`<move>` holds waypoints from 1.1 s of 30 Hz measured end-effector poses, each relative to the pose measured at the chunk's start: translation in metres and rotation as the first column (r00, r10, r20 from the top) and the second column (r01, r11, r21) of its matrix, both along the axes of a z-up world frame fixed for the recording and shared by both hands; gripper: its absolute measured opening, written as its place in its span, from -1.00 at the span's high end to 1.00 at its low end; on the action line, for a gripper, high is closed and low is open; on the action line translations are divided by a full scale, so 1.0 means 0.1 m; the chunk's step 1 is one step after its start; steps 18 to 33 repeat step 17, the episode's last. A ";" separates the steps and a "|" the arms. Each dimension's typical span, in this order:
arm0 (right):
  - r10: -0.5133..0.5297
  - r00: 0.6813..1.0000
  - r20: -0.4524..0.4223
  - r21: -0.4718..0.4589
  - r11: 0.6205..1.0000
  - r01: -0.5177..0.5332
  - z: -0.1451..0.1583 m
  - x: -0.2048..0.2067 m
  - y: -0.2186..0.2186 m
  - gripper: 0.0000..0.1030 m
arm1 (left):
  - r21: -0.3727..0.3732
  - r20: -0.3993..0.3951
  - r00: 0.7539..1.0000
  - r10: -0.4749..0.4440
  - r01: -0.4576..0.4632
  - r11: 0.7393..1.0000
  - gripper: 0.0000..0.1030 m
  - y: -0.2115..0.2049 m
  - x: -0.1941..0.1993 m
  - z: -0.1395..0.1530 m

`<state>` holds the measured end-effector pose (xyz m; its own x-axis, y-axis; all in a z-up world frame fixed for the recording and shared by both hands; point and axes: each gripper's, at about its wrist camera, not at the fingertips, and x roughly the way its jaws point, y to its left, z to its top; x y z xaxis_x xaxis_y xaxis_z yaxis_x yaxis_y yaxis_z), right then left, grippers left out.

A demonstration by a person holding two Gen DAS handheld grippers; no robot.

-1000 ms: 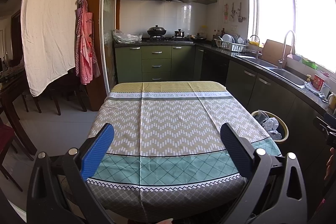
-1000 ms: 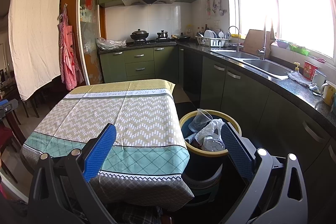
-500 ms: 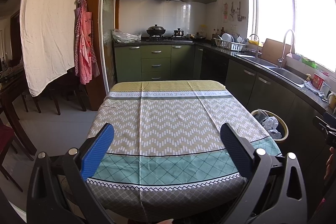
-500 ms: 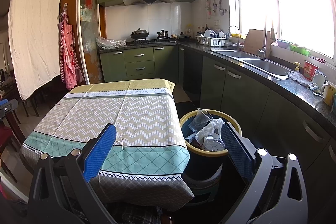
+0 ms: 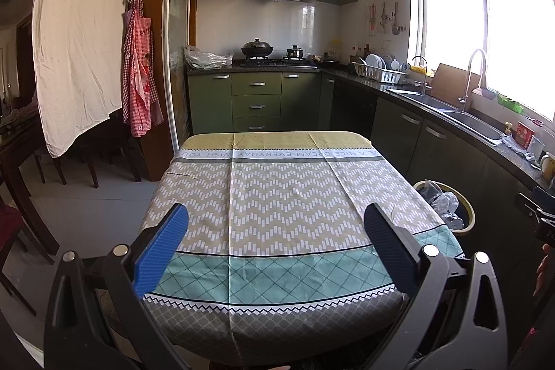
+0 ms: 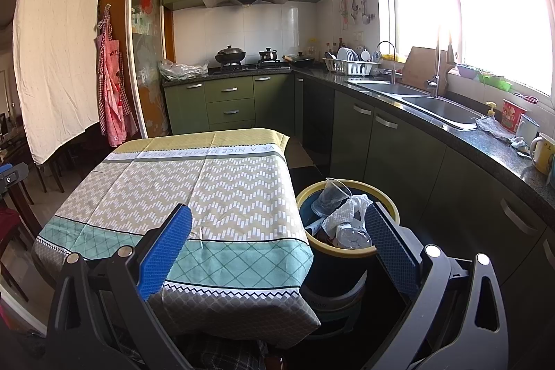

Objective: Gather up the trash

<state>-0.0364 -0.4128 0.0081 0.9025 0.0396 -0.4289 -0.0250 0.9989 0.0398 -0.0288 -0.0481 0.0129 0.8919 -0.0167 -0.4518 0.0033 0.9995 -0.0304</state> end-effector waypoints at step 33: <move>0.001 0.999 -0.039 -0.005 1.000 -0.001 -0.13 0.19 -0.03 -0.91 | 0.011 -0.037 0.999 0.016 -0.016 1.000 -0.87 0.05 0.18 -0.08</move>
